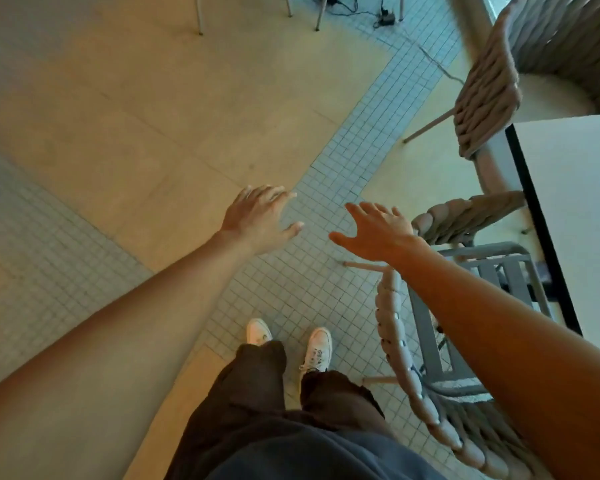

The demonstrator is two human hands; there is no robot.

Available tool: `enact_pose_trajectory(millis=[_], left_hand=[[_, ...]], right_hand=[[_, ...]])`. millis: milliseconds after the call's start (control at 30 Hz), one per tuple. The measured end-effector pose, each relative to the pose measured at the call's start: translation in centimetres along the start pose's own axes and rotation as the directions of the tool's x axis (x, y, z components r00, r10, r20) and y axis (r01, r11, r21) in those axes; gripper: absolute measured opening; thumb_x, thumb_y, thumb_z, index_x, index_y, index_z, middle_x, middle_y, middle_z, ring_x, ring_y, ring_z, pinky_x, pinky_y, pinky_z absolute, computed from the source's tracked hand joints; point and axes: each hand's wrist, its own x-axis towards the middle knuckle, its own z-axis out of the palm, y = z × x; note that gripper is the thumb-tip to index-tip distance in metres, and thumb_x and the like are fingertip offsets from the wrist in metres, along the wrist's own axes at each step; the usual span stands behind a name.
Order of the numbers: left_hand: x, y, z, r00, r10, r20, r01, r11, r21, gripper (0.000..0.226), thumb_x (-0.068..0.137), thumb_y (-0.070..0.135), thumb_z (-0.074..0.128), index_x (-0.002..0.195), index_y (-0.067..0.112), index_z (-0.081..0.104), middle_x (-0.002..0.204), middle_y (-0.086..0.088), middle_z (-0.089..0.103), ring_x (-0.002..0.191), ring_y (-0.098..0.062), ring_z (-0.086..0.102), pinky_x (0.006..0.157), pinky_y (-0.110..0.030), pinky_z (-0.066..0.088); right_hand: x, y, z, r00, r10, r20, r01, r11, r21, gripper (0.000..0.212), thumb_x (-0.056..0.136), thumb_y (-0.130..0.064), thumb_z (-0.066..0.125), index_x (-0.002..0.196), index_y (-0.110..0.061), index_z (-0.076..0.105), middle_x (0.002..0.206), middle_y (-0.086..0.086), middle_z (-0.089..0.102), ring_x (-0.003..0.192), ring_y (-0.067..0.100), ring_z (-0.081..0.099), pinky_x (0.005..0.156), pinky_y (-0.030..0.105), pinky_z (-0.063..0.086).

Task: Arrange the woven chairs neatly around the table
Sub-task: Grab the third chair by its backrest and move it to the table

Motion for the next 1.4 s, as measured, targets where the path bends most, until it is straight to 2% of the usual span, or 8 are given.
enact_pose_trajectory(millis=[233,400,667,900,1067,1200,1400], left_hand=[[9.5,-3.4,-2.3,0.984,0.152,0.097,-0.157,0.986,0.048,0.073,0.093,0.070,0.043,0.155,0.031,0.034,0.162,0.001,0.034,0.151,-0.020,0.026,0.125,-0.045,0.013],[17.1,-5.7,-4.8,0.945,0.308,0.108,-0.318,0.943,0.098,0.072,0.093,0.070,0.043,0.153,0.030,0.038,0.161,0.000,0.037,0.150,-0.022,0.029,0.125,-0.045,0.015],[27.5,-7.4,-8.3,0.878,0.453,0.155,-0.478,0.852,0.213,0.074,0.091,0.075,0.038,0.153,0.035,0.036,0.161,0.003,0.036,0.150,-0.021,0.030,0.125,-0.044,0.015],[37.3,-3.9,-10.3,0.809,0.561,0.173,-0.587,0.774,0.238,0.073,0.092,0.072,0.041,0.152,0.033,0.038,0.160,0.001,0.039,0.150,-0.022,0.032,0.124,-0.044,0.016],[44.7,0.0,-11.0,0.831,0.536,0.149,-0.556,0.813,0.173,0.073,0.092,0.071,0.044,0.153,0.032,0.039,0.159,0.000,0.041,0.147,-0.021,0.035,0.123,-0.045,0.019],[50.1,3.8,-11.6,0.798,0.574,0.185,-0.601,0.782,0.165,0.072,0.092,0.070,0.045,0.152,0.030,0.039,0.157,0.000,0.043,0.145,-0.021,0.038,0.123,-0.045,0.020],[57.1,8.5,-13.6,0.761,0.629,0.159,-0.648,0.744,0.162,0.070,0.093,0.069,0.044,0.150,0.028,0.042,0.153,0.000,0.047,0.142,-0.021,0.043,0.122,-0.046,0.023]], right_hand=[[6.1,1.0,-3.1,0.990,0.138,-0.021,-0.137,0.989,0.059,0.095,0.089,-0.085,0.032,0.163,-0.026,0.019,0.167,0.008,0.027,0.152,0.032,0.026,0.123,0.060,0.018],[10.3,1.7,-5.9,0.958,0.282,-0.040,-0.275,0.953,0.125,0.096,0.088,-0.086,0.031,0.161,-0.025,0.022,0.165,0.010,0.031,0.151,0.033,0.029,0.122,0.059,0.020],[14.5,2.8,-9.3,0.896,0.438,-0.071,-0.412,0.880,0.236,0.096,0.087,-0.087,0.031,0.161,-0.026,0.022,0.165,0.010,0.033,0.150,0.033,0.030,0.122,0.058,0.021],[18.0,8.2,-11.9,0.833,0.551,-0.051,-0.514,0.805,0.297,0.098,0.087,-0.087,0.031,0.162,-0.026,0.020,0.167,0.010,0.029,0.151,0.033,0.028,0.123,0.057,0.020],[21.3,14.4,-13.6,0.803,0.595,-0.028,-0.559,0.768,0.313,0.097,0.088,-0.086,0.032,0.163,-0.026,0.019,0.168,0.010,0.026,0.152,0.033,0.026,0.123,0.058,0.019],[23.5,19.7,-15.6,0.781,0.624,0.000,-0.588,0.736,0.335,0.095,0.089,-0.084,0.034,0.162,-0.025,0.021,0.166,0.009,0.029,0.152,0.032,0.026,0.123,0.058,0.018],[25.7,26.5,-18.9,0.764,0.645,-0.038,-0.606,0.736,0.303,0.091,0.089,-0.083,0.036,0.158,-0.024,0.029,0.160,0.007,0.039,0.146,0.030,0.034,0.119,0.054,0.024]])
